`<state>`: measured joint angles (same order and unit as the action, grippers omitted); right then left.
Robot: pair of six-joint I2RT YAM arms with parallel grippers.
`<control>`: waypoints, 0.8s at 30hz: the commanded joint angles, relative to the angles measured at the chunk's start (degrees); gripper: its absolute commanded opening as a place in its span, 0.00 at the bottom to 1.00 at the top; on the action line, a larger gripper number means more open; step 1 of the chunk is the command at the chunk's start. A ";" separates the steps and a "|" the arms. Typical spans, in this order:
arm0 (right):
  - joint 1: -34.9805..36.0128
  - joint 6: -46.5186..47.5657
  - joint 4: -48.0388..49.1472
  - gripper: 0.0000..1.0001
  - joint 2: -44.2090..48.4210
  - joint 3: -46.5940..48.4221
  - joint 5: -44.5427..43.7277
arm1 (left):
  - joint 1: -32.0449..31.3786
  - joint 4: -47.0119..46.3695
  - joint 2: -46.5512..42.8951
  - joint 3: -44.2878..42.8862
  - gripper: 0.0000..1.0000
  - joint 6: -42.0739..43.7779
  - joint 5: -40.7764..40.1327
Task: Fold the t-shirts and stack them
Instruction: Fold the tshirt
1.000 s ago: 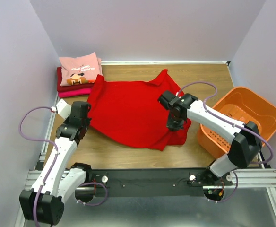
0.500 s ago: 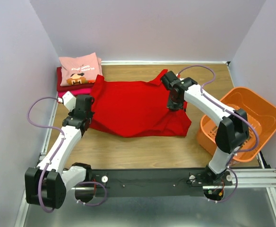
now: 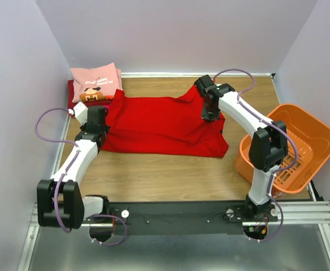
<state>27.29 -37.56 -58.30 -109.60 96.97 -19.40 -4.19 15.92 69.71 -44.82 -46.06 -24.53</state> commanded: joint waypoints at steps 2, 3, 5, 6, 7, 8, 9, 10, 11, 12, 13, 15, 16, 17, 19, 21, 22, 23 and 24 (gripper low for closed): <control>-0.92 2.32 0.74 0.01 -3.42 4.19 -2.31 | 1.28 -3.36 6.04 -4.92 0.00 4.05 3.35; -1.10 2.40 0.74 0.01 -3.60 4.45 -2.31 | 1.37 -3.27 6.92 -5.45 0.00 4.23 3.35; -1.62 2.49 0.73 0.01 -4.04 4.81 -2.31 | 1.72 -3.61 8.94 -6.59 0.00 4.66 3.53; -1.80 2.75 0.74 0.00 -4.21 5.07 -2.31 | 1.81 -3.88 9.56 -6.95 0.00 4.93 3.62; -2.15 2.84 0.74 0.01 -4.56 5.25 -2.31 | 1.81 -4.06 10.61 -7.21 0.00 5.37 3.88; -2.15 3.02 0.74 0.01 -4.74 5.34 -2.31 | 1.90 -4.41 11.14 -7.91 0.00 5.63 3.97; -2.33 3.11 0.74 0.01 -5.01 5.68 -2.22 | 1.90 -4.58 11.67 -8.26 0.00 5.89 4.14; -2.50 3.28 0.65 0.01 -5.53 5.86 -2.22 | 1.90 -4.76 12.81 -8.62 0.00 6.16 4.14; -2.59 3.46 0.73 0.01 -5.88 6.12 -2.05 | 1.90 -4.76 13.34 -9.40 0.00 6.68 4.23; -2.59 3.55 0.74 0.01 -6.06 6.56 -2.05 | 1.99 -4.59 13.95 -9.76 0.00 6.86 4.06; -2.77 3.63 0.74 0.00 -6.76 6.83 -1.96 | 1.99 -4.41 15.09 -10.11 0.00 6.95 4.14; -2.94 3.99 0.74 0.00 -7.38 7.44 -1.96 | 1.99 -3.88 16.06 -11.08 0.00 7.48 4.23; -3.03 4.07 0.65 0.00 -7.73 8.05 -1.96 | 1.99 -3.62 17.20 -11.34 0.00 7.65 4.32; -3.03 4.25 0.73 0.00 -8.25 8.32 -1.96 | 1.99 -3.01 17.65 -11.87 0.00 8.00 4.41; -3.38 4.43 0.74 0.01 -8.52 8.76 -1.79 | 2.08 -2.57 19.13 -12.40 0.01 8.71 4.84; -3.64 4.78 0.65 0.03 -8.61 9.46 -1.35 | 2.16 -1.86 19.93 -13.28 0.24 9.58 5.37; -3.91 4.78 0.65 0.10 -8.52 9.64 -1.17 | 2.25 -1.51 20.46 -13.54 0.36 9.59 5.29; -3.91 4.86 0.56 0.39 -8.44 9.99 -1.17 | 2.25 -0.90 20.64 -14.06 0.47 9.68 5.20; -3.91 4.95 0.65 0.53 -7.74 9.99 -1.17 | 2.25 -0.72 20.46 -14.24 0.64 9.76 4.76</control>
<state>24.12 -33.47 -57.93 -117.38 104.86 -19.66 -2.42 13.47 89.69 -57.17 -38.02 -19.97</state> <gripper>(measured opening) 0.282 0.432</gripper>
